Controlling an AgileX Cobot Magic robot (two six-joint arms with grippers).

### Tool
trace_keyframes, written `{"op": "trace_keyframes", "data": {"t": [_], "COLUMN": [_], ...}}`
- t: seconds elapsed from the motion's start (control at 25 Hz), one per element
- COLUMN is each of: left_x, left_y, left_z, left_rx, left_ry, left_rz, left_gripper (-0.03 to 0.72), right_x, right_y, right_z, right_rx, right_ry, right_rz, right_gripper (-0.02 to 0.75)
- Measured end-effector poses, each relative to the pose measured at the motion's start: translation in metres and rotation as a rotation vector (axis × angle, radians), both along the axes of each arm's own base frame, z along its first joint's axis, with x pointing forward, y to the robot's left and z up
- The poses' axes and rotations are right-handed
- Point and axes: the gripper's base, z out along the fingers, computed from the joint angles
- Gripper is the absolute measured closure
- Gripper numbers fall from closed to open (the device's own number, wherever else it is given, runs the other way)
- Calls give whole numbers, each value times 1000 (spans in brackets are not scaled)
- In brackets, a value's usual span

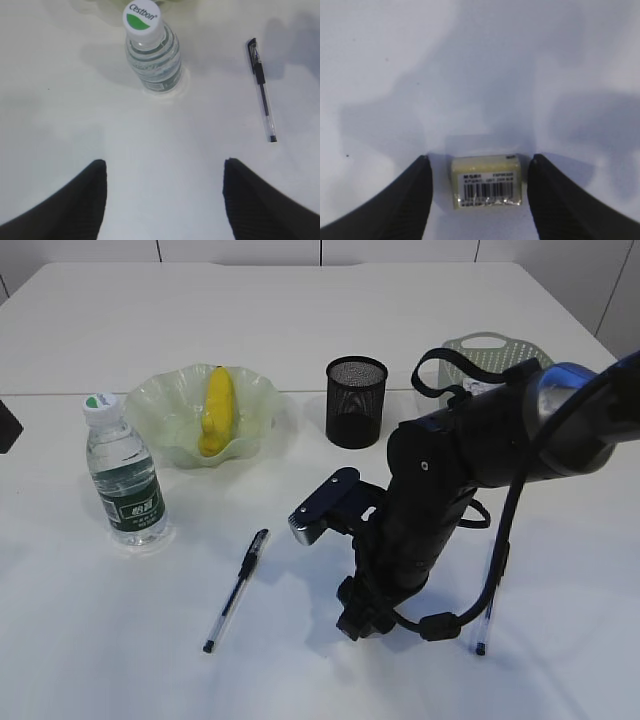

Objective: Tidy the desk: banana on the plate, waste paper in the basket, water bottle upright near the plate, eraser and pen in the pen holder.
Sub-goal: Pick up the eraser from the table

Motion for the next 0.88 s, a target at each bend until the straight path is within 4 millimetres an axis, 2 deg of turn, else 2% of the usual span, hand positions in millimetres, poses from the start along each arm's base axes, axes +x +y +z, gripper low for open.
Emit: {"op": "trace_keyframes", "data": {"t": [0.16, 0.48, 0.88], "left_x": [0, -2, -2], "left_y": [0, 1, 2], "left_z": [0, 0, 1], "left_rx": [3, 6, 18], "left_ry": [1, 6, 8], "left_rz": [0, 1, 1], "left_gripper": [171, 176, 181], "right_x": [-1, -1, -1], "right_y": [0, -1, -1], "right_z": [0, 0, 1], "right_rx": [-5, -9, -13], "right_ry": [8, 15, 22], "right_rz": [0, 1, 0], "right_gripper": [310, 431, 440]}}
